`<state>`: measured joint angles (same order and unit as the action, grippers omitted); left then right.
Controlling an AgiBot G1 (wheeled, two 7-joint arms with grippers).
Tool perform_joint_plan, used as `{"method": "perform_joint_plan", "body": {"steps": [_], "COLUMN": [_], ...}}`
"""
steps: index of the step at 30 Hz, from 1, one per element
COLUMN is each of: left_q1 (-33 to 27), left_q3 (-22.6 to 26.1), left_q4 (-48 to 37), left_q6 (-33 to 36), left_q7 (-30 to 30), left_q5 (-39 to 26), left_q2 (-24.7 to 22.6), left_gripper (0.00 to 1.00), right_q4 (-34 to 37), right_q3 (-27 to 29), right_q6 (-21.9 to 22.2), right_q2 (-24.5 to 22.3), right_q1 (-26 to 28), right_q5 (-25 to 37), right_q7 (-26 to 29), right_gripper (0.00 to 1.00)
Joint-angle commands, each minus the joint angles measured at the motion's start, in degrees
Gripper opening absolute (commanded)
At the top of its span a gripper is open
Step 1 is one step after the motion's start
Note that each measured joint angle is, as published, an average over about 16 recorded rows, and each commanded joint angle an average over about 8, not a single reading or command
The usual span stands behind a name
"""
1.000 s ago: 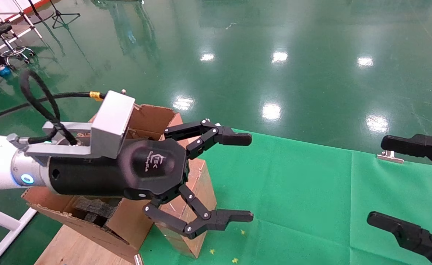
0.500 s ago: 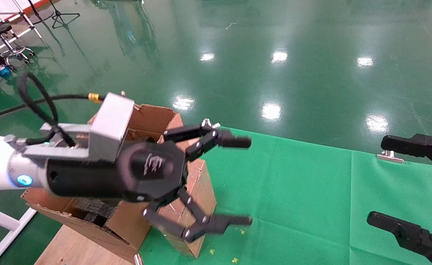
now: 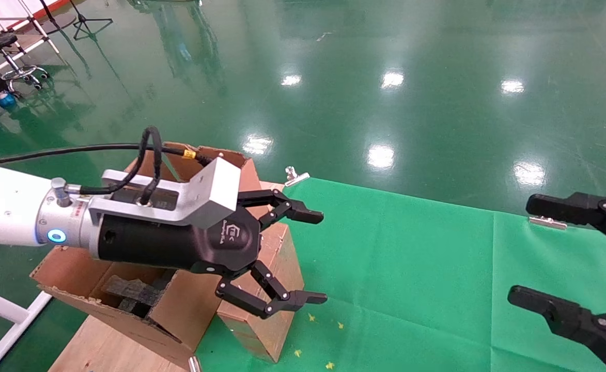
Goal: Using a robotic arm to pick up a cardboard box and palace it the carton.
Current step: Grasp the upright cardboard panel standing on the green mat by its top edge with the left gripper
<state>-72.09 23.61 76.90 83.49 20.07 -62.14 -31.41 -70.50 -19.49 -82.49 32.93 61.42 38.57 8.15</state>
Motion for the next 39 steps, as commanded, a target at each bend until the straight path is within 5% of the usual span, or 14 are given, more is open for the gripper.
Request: {"method": "perform_joint_plan", "body": {"steps": [1,8,16,26,39], "left_q1": [0.1,-9.2,-20.5,-25.8,-32.8], "left_q3": [0.2,4.4,11.3,17.5,34.2], "left_q4": [-0.3,0.5,-0.1,-0.1,0.3], "left_q6": [0.0,0.5,4.5,6.3,6.6], "left_q7": [-0.2,6.8,29.9,50.9,64.2], "left_q5": [-0.1,-14.2,-28.7,-34.5,-32.7], "left_q2": [0.2,-0.8,-6.2,-10.2,-11.8], "left_gripper": [1.00,1.00,1.00,1.00,1.00], "right_q4": [0.0,0.0,0.0,0.0,0.0], "right_q3": [0.0,0.0,0.0,0.0,0.0], "right_q6": [0.0,0.0,0.0,0.0,0.0], "right_q2": [0.0,0.0,0.0,0.0,0.0], "right_q1": [0.0,0.0,0.0,0.0,0.0], "right_q5": [0.0,0.0,0.0,0.0,0.0], "right_q7": [0.0,0.0,0.0,0.0,0.0], "right_gripper": [0.00,0.00,0.00,0.00,0.00]}}
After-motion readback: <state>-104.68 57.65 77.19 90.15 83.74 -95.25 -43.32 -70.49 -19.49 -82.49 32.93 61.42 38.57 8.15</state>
